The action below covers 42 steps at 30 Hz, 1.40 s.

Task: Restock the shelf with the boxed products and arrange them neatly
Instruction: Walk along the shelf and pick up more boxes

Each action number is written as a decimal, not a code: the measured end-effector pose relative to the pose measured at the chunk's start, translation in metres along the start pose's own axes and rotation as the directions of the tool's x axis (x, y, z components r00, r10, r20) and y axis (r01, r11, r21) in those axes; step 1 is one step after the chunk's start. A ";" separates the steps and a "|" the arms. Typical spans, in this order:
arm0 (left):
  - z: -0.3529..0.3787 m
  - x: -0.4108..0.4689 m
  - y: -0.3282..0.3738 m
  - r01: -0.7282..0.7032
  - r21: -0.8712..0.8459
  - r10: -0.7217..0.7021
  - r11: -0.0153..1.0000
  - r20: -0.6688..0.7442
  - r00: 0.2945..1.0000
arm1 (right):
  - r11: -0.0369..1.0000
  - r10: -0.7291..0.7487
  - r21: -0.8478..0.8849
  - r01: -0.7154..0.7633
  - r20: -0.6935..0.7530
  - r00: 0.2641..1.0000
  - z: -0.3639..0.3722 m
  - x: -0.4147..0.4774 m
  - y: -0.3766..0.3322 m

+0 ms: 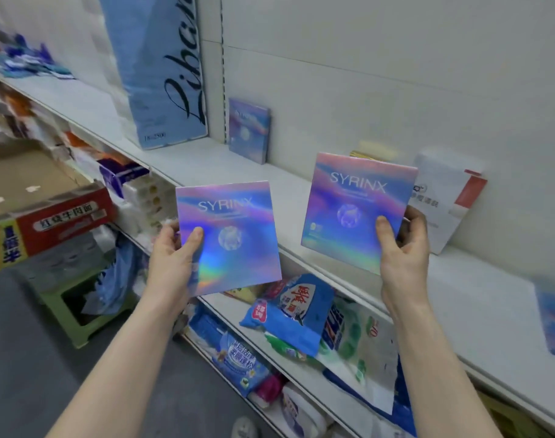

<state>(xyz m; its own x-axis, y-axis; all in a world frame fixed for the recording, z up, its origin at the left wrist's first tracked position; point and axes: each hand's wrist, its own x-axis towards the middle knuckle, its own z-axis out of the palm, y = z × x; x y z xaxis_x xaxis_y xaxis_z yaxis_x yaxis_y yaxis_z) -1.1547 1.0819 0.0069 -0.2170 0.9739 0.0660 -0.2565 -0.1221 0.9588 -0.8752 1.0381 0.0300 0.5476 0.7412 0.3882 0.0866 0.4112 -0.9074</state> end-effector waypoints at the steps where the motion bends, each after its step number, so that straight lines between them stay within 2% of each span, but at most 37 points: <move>1: 0.001 0.020 0.001 -0.010 0.010 0.010 1.000 -0.004 1.000 | 1.000 -0.008 -0.012 0.008 -0.004 1.000 0.012 0.013 0.007; 7: 0.004 0.127 0.011 -0.021 -0.019 0.022 1.000 0.013 1.000 | 0.994 0.017 -0.113 -0.011 0.045 0.999 0.097 0.094 0.062; 11: 0.001 0.184 0.011 -0.025 -0.034 0.024 0.999 -0.002 1.000 | 0.973 0.053 -0.223 -0.051 0.002 0.999 0.146 0.142 0.106; 15: -0.002 0.234 0.004 0.005 -0.040 -0.005 0.999 0.018 1.000 | 0.955 0.081 -0.282 -0.089 -0.042 0.996 0.166 0.174 0.135; 21: 0.009 0.295 -0.005 0.048 -0.045 -0.043 0.998 0.114 0.993 | 0.836 0.049 -0.540 -0.100 -0.107 0.993 0.175 0.201 0.145; 25: 0.014 0.327 -0.011 0.108 -0.056 -0.093 0.993 0.224 0.970 | 0.681 -0.022 -0.713 -0.165 -0.246 0.969 0.192 0.212 0.146; 29: 0.015 0.347 -0.016 0.126 -0.041 -0.107 0.991 0.310 0.945 | 0.603 -0.120 -0.773 -0.198 -0.333 0.935 0.206 0.206 0.145; 31: 0.013 0.355 -0.019 0.119 -0.028 -0.101 0.992 0.360 0.927 | 0.563 -0.280 -0.816 -0.131 -0.337 0.899 0.212 0.201 0.140; 33: 0.013 0.361 -0.024 0.101 0.003 -0.093 0.995 0.414 0.905 | 0.582 -0.390 -0.813 0.025 -0.252 0.886 0.226 0.196 0.130; 34: 0.013 0.365 -0.025 0.099 0.018 -0.097 0.995 0.440 0.893 | 0.635 -0.362 -0.768 0.086 -0.197 0.911 0.238 0.194 0.122; 36: 0.013 0.370 -0.027 0.102 0.047 -0.112 0.994 0.486 0.867 | 0.792 -0.118 -0.607 0.067 -0.045 0.992 0.267 0.194 0.106; 37: 0.013 0.374 -0.026 0.100 0.064 -0.119 0.993 0.512 0.851 | 0.849 0.052 -0.528 -0.012 0.060 0.997 0.280 0.195 0.101; 38: 0.013 0.378 -0.026 0.098 0.081 -0.126 0.992 0.533 0.837 | 0.870 0.187 -0.486 -0.087 0.161 0.969 0.291 0.198 0.099; 39: 0.012 0.383 -0.026 0.092 0.096 -0.130 0.991 0.556 0.821 | 0.867 0.262 -0.484 -0.118 0.242 0.934 0.299 0.202 0.099; 42: 0.010 0.400 -0.028 0.045 0.160 -0.133 0.986 0.596 0.792 | 0.858 0.255 -0.510 -0.062 0.319 0.913 0.310 0.214 0.106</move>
<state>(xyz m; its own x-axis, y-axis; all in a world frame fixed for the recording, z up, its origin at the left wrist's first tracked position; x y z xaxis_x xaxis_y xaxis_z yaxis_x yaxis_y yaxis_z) -1.2251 1.4766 0.0087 0.4231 0.9017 0.0896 -0.1121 -0.0460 0.9926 -1.0073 1.4050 0.0665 0.2561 0.9509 0.1740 0.4650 0.0366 -0.8846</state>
